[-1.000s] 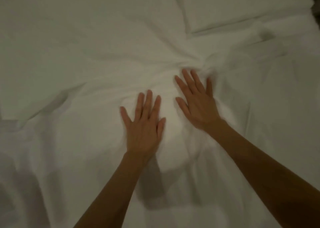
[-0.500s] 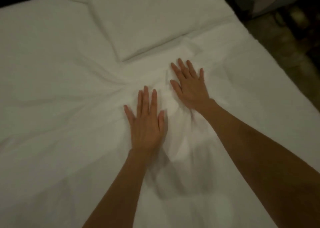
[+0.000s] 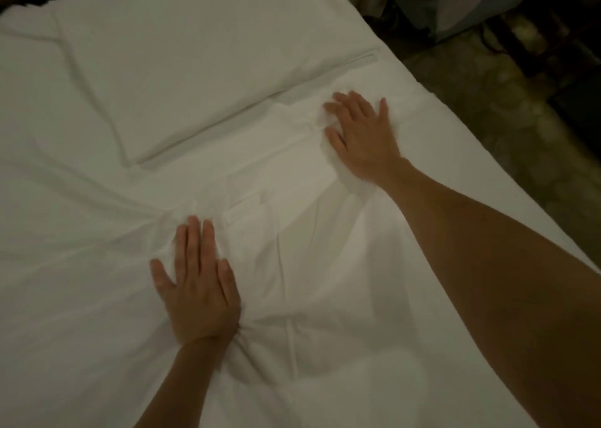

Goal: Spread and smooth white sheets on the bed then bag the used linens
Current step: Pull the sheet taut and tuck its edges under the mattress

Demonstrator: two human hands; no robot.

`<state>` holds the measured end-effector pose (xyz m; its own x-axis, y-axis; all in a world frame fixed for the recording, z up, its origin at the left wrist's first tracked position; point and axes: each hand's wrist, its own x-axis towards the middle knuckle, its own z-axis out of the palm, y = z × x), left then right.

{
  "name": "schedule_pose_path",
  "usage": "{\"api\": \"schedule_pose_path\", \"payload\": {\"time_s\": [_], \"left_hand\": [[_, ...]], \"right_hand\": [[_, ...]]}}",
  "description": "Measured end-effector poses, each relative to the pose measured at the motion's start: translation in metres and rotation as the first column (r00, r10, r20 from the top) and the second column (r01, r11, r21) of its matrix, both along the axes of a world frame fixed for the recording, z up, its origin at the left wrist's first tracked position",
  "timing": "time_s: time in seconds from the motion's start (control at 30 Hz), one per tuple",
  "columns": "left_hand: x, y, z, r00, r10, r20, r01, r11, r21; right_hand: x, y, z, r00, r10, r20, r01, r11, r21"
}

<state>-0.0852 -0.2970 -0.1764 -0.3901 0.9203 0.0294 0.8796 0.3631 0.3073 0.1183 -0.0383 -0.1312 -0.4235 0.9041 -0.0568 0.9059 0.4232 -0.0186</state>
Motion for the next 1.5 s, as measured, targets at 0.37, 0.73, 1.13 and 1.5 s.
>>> {"api": "schedule_pose_path", "payload": {"time_s": [0.37,0.73,1.13,1.5], "left_hand": [[0.001,0.002,-0.006,0.998,0.029,-0.054,-0.029,1.000,0.012],[0.000,0.003,-0.009,0.998,0.045,-0.047,-0.044,0.999,0.012],[0.003,-0.002,-0.010,0.998,0.008,-0.056,-0.011,0.999,-0.044],[0.000,-0.012,0.028,0.999,-0.034,0.024,0.036,0.994,-0.103]], "right_hand": [[-0.001,0.028,0.014,0.986,0.154,0.059,-0.155,0.988,0.014],[0.037,0.061,0.014,0.990,0.003,0.140,-0.012,0.998,0.062],[-0.070,-0.209,-0.025,0.945,0.281,-0.168,-0.287,0.958,-0.015],[-0.034,-0.186,-0.006,0.972,-0.212,-0.100,0.196,0.969,-0.152]]}}
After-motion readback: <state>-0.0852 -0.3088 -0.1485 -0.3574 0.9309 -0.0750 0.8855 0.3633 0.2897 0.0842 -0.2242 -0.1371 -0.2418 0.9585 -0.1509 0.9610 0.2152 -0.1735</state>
